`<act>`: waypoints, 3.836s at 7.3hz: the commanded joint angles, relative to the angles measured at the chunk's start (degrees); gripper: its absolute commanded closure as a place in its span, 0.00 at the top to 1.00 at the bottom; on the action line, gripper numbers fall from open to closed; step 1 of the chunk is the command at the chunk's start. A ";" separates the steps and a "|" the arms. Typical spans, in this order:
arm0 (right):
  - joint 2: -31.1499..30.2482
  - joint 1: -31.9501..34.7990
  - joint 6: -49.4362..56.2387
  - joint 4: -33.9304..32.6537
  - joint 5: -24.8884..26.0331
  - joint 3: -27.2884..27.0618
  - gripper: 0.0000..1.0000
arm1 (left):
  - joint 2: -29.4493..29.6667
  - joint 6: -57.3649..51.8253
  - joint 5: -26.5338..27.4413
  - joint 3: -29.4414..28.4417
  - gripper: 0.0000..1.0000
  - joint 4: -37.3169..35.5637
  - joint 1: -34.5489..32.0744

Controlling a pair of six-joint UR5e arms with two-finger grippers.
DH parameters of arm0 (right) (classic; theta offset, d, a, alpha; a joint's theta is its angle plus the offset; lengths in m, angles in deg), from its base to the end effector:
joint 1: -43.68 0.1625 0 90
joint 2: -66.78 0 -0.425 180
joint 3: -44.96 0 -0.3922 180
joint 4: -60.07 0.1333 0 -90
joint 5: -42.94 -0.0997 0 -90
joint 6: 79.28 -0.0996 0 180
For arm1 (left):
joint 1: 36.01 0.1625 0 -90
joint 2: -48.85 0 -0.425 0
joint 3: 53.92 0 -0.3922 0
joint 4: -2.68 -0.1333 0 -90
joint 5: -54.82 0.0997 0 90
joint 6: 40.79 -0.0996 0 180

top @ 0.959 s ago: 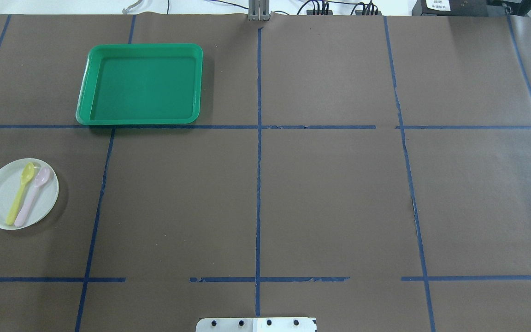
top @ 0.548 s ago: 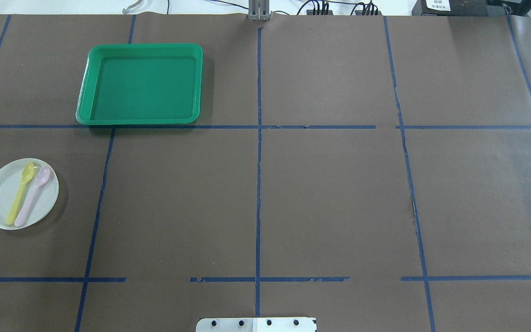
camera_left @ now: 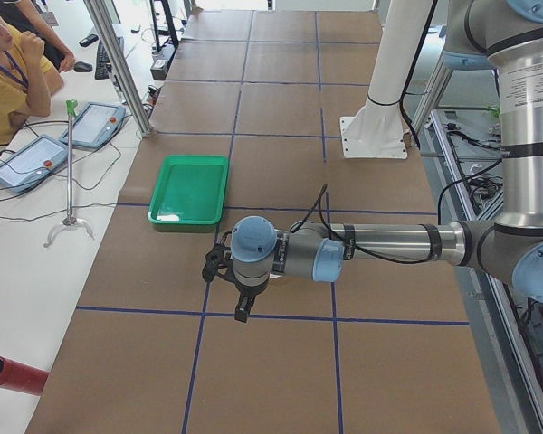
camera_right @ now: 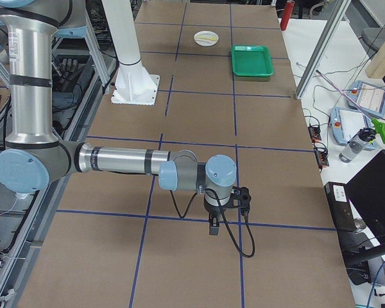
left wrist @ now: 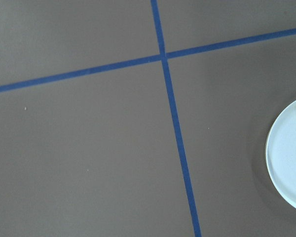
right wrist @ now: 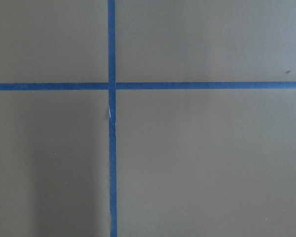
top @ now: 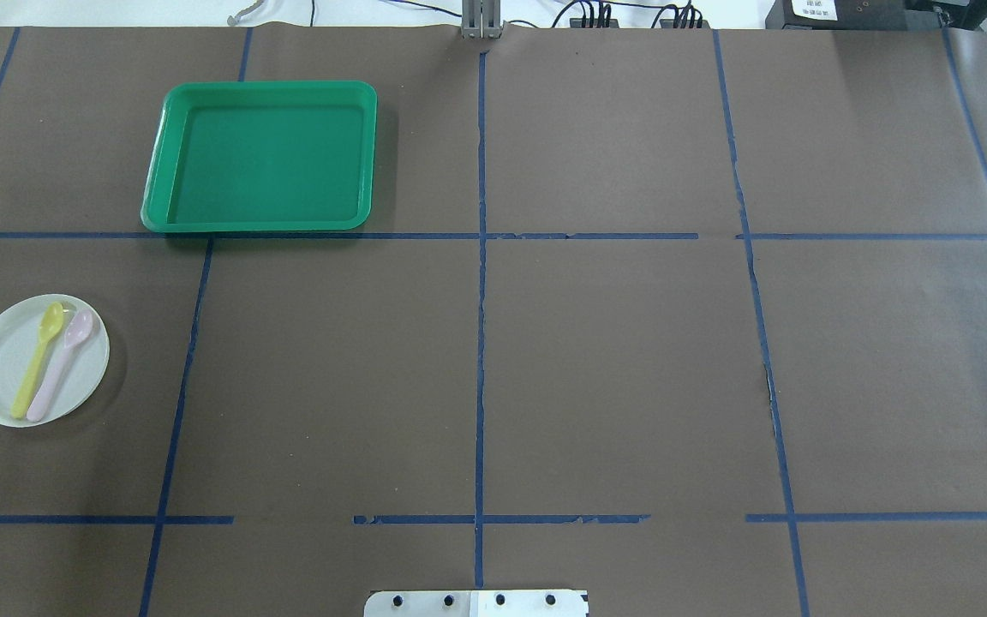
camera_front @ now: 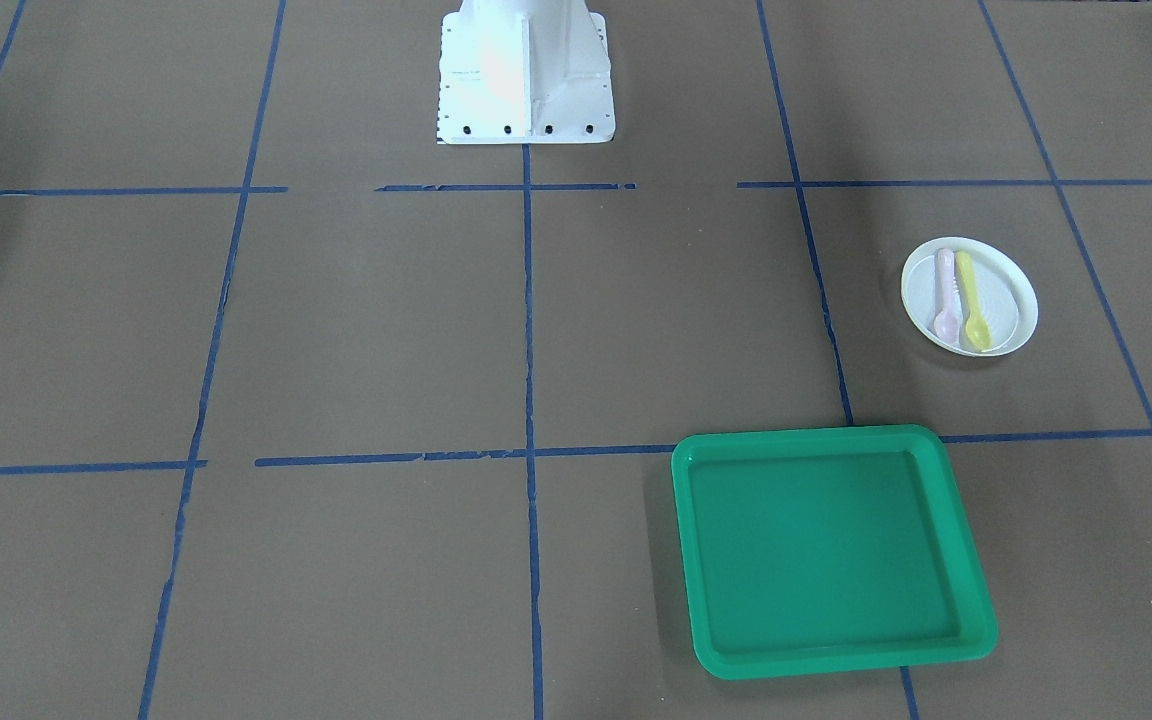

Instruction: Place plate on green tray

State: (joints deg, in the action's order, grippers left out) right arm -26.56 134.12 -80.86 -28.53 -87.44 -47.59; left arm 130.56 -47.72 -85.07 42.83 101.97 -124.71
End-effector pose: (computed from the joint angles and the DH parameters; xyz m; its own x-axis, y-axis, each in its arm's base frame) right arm 0.0724 -0.4674 0.6670 0.7613 0.0265 0.6479 -0.0287 0.9996 -0.0072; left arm -0.0472 -0.4394 0.6437 0.6344 0.2364 -0.7360 -0.0997 0.9692 0.2253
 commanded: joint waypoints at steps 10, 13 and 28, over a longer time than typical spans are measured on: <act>0.00 0.00 0.00 0.00 0.04 0.00 1.00 | 5.65 38.73 0.76 -18.78 0.99 39.83 23.12; 0.00 0.00 0.00 0.00 0.04 0.00 1.00 | 5.65 40.58 0.67 -20.09 0.94 42.04 25.49; 0.00 0.00 0.00 0.00 -0.05 0.00 1.00 | 20.79 51.83 -14.45 -17.28 0.00 29.64 21.90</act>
State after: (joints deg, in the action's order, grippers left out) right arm -26.56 134.12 -80.86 -28.53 -87.45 -47.59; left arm 145.20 2.99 -99.61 26.15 138.56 -102.24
